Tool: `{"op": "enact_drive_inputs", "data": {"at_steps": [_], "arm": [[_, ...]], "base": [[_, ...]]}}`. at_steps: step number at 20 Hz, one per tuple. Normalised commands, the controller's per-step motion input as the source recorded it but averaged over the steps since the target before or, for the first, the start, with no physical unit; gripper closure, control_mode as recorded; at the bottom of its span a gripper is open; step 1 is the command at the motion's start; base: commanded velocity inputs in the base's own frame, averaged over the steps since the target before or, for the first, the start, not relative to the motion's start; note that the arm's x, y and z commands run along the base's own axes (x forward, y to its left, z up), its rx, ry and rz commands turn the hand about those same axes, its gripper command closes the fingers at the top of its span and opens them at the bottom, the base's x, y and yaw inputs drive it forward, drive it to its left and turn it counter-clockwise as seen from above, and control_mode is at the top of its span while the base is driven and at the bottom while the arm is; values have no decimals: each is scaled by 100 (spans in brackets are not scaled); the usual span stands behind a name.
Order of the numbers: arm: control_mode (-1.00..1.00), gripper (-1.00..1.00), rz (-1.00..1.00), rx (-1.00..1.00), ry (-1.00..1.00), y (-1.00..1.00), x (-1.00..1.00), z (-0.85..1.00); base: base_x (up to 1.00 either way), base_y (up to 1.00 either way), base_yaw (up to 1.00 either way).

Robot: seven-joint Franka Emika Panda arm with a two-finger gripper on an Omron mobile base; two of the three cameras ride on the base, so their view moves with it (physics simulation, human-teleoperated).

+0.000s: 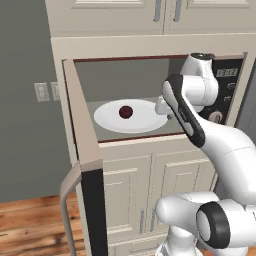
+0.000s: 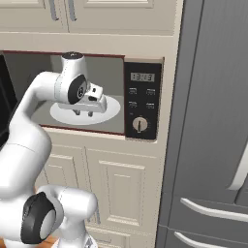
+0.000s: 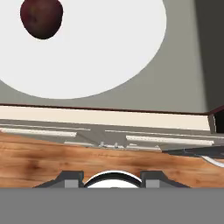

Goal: Close the microwave door.

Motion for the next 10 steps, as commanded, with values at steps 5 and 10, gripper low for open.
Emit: {"op": "enact_drive_inputs", "data": {"at_steps": [5,10], "arm": [[-100,-100,7,0,-14,27,-53,4],[-100,-100,22,0,-46,79,-100,3]], "base": [[0,0,0],[0,0,0]]}}
